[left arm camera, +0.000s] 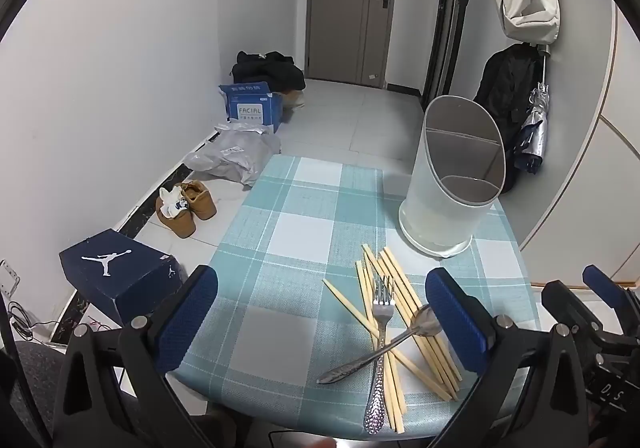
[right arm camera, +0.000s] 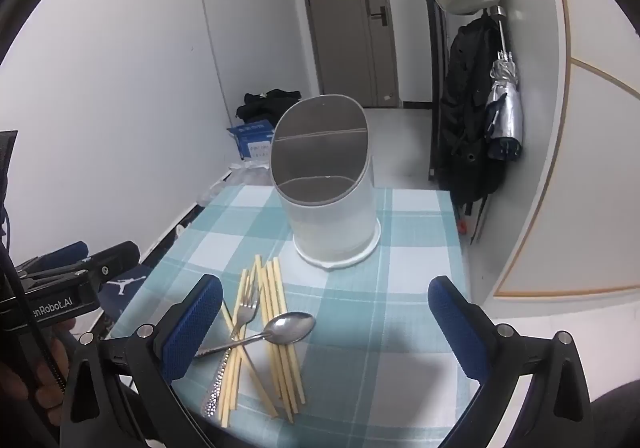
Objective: Organize utensils
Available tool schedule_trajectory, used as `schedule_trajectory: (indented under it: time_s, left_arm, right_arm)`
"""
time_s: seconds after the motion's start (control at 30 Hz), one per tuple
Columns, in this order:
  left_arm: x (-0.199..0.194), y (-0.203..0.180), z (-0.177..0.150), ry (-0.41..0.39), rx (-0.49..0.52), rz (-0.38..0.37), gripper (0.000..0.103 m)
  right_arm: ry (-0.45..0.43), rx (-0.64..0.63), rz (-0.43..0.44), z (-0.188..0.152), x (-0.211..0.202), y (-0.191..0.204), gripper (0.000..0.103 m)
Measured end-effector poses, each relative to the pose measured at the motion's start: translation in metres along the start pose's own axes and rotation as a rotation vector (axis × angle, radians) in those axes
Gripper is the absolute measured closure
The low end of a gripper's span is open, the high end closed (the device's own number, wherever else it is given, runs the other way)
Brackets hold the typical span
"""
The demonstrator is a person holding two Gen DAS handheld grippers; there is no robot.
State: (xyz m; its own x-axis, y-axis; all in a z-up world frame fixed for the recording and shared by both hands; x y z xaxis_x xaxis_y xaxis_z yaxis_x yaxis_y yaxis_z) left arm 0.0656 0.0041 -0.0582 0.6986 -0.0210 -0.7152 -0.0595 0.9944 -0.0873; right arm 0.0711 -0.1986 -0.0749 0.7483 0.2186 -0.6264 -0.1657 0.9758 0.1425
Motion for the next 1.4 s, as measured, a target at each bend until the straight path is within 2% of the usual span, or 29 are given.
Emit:
schedule_trajectory:
  time_s: [0.07, 0.13, 0.33, 1.4]
  left_arm:
    - [0.006, -0.004, 0.001, 0.03, 0.018, 0.021, 0.001]
    - [0.003, -0.009, 0.001, 0.008, 0.026, 0.042, 0.001]
    - [0.004, 0.0, -0.002, 0.004, 0.0, 0.015, 0.001]
    - [0.006, 0.003, -0.003, 0.021, -0.02, 0.001, 0.001]
  right_arm:
    - [0.001, -0.003, -0.002, -0.001, 0.0, -0.001, 0.0]
    - [-0.001, -0.004, -0.004, 0.001, -0.002, 0.001, 0.0]
    - [-0.001, -0.007, -0.005, 0.003, -0.001, 0.004, 0.0]
    - [-0.029, 0.013, 0.027, 0.003, -0.005, 0.002, 0.0]
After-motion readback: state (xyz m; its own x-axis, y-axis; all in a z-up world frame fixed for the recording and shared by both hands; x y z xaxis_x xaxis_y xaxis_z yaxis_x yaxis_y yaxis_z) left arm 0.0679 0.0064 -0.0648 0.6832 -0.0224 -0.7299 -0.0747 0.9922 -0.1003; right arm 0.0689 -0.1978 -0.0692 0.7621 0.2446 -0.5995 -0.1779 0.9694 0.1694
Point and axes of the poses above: each gripper's, at about its wrist camera, not at the fingertips, and x roughly the way its jaws point, y to its left, z to its top, the point moved 9 cm from there along x, roughly the way its jaws point, and after that the axes turned 4 degrees about y, right-handed, at the moved point
